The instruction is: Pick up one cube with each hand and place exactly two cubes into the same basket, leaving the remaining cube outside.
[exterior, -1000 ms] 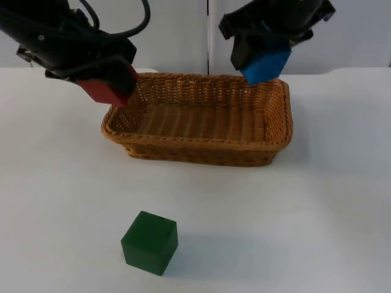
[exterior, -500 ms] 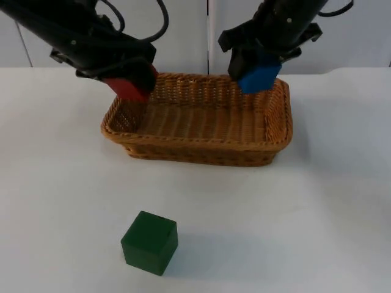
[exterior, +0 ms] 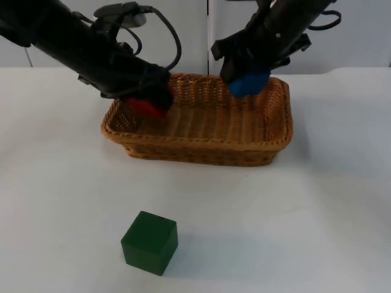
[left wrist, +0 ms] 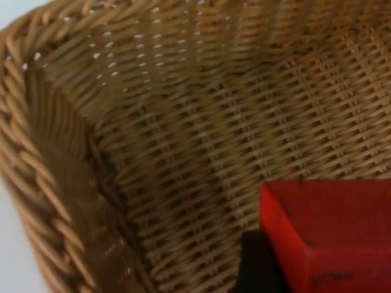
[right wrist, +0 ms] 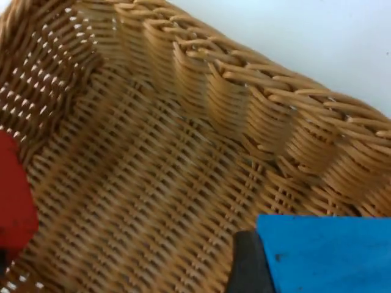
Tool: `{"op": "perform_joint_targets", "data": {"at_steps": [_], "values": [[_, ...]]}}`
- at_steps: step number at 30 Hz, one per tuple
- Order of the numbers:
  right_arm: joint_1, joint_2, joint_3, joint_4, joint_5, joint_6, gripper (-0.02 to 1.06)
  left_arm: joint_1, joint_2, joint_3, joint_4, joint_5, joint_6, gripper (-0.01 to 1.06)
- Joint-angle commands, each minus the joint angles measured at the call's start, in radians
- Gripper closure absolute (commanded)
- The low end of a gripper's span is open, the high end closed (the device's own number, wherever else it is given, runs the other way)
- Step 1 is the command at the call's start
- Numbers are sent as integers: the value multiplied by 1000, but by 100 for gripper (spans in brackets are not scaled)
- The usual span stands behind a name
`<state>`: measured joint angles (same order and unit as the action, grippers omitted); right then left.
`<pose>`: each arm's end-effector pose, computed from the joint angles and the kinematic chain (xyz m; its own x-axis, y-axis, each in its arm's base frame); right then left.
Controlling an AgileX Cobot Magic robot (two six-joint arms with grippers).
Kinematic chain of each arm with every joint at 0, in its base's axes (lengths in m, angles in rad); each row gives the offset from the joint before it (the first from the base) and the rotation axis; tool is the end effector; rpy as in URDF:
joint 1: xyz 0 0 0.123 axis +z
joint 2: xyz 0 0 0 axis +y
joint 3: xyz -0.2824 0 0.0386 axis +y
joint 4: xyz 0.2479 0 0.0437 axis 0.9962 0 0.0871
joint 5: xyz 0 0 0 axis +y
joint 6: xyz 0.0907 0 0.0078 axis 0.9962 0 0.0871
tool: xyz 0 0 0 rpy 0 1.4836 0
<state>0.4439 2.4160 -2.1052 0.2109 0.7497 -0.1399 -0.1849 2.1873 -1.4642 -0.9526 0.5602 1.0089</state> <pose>0.4800 0.2427 0.1733 -0.7486 -0.3390 -0.5699 -0.4872 0.8642 0.1259 0.4398 -0.1225 0.1315 -0.7566 0.2663 -0.5972 0.5089 0.8133 -0.2821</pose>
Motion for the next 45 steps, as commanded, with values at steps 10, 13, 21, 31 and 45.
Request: {"op": "perform_joint_targets", "data": {"at_steps": [10,13,21,31,45], "values": [[-3,39,-4,5,-46,-11,105,-3,66,-8,-139,-42,154,105],[-3,39,-4,3,-53,-11,105,-3,87,-11,-152,-51,169,105],[-2,39,8,1,-52,-11,105,-3,100,-18,-157,-51,171,104],[-2,39,56,1,-36,-45,91,-3,100,-18,-157,-51,169,65],[-2,30,54,1,-44,-42,41,-3,85,-18,-163,-21,165,23]]}}
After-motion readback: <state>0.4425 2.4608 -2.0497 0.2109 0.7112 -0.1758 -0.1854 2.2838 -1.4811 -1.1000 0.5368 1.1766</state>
